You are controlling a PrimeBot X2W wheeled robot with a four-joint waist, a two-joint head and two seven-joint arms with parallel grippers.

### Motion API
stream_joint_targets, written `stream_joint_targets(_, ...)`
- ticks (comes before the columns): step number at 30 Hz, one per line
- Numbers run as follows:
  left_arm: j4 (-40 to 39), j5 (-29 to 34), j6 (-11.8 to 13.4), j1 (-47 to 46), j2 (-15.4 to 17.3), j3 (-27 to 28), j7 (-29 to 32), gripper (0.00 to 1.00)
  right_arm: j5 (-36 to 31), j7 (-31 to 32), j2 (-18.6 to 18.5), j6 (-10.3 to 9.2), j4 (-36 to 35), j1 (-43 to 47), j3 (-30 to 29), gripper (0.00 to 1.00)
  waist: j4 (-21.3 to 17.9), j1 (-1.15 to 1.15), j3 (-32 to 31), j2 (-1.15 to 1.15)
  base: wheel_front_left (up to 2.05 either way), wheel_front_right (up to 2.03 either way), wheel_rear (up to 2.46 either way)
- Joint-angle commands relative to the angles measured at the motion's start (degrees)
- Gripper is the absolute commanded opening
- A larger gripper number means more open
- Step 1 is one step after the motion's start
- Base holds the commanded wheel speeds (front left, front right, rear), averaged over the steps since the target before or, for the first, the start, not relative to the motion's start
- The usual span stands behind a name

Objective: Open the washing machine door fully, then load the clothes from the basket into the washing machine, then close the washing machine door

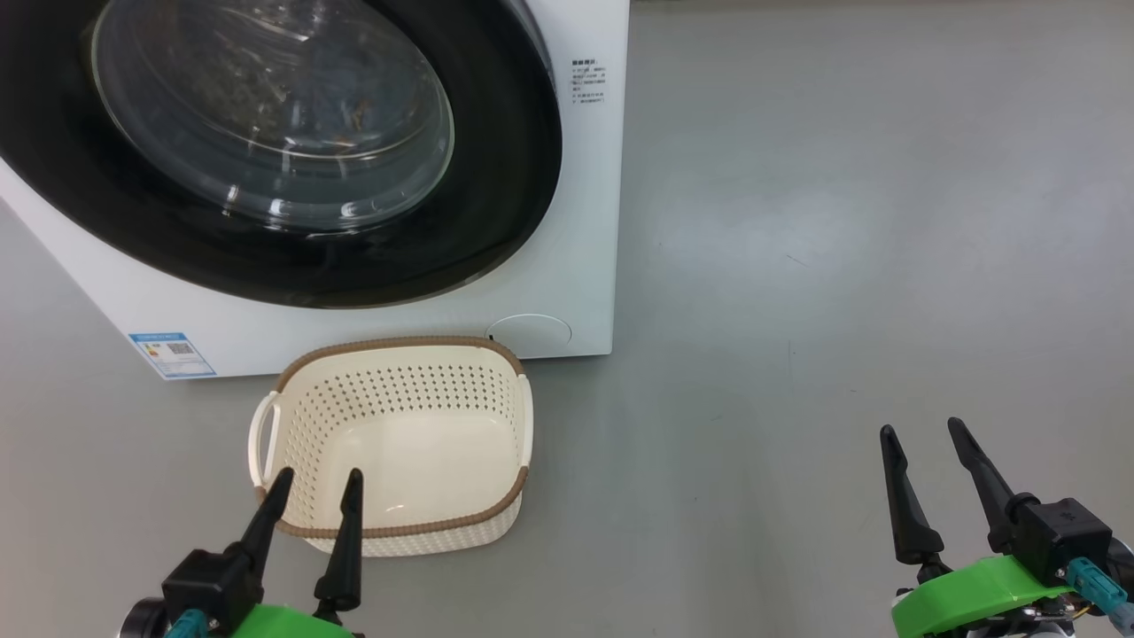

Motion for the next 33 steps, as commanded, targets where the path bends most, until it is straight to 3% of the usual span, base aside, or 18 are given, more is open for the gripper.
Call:
stream_joint_targets(1,-1.1,-0.1,-0.1,-2.2,0.6,2.3,-0.4,1.00,0.1,0.1,-0.2,-0.35,-1.2,-1.7,1.4,1.00,0.1,0.00,-0.1,0.00,0.00,0.00,0.00)
stream_joint_targets(25,-1.6,-0.1,-0.1,-1.6,-0.4,4.3,-0.4,1.00,0.7,0.1,-0.2,-0.35,-1.3,-1.4,1.1,1.00,0.4,0.00,-0.2,0.00,0.00,0.00,0.00)
stream_joint_targets(33,-1.3,-3.0,-0.1,-1.5,-0.6,3.7,-0.4,1.00,0.6,0.1,-0.2,-0.35,-1.1,-1.4,1.2,1.00,0.3,0.00,-0.1,0.00,0.00,0.00,0.00)
